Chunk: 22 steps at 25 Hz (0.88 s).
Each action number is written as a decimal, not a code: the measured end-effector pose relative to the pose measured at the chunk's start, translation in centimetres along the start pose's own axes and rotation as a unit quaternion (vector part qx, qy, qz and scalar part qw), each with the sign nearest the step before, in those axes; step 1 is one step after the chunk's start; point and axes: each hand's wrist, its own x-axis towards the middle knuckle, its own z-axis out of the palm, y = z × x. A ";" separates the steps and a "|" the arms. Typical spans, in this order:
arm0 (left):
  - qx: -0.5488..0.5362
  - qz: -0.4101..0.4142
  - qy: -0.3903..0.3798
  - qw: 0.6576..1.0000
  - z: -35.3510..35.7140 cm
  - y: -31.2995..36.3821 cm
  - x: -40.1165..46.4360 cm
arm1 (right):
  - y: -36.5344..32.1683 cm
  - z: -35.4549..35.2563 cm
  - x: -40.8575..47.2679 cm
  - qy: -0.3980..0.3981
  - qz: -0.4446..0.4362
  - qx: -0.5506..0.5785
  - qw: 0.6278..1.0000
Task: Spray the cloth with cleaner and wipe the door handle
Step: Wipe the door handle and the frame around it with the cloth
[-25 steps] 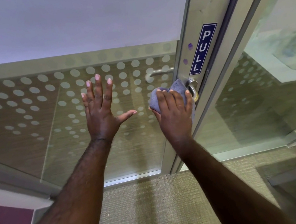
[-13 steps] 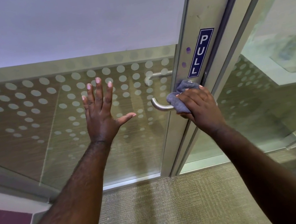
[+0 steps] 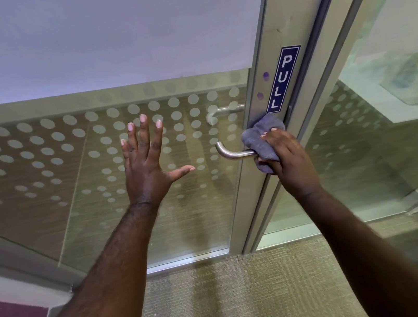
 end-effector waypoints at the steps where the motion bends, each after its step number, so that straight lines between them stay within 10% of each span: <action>1: -0.001 0.001 -0.002 1.000 0.0 0.0 0.0 | -0.3 -0.1 -0.3 0.017 0.033 0.017 0.999; 8: -0.007 0.002 -0.004 1.000 0.0 0.0 0.0 | -6.3 -1.2 -1.6 0.166 0.406 0.005 0.899; 22: -0.014 0.013 -0.005 1.000 -0.1 -0.1 -0.1 | -6.3 -5.5 3.6 -0.019 0.466 -0.128 0.875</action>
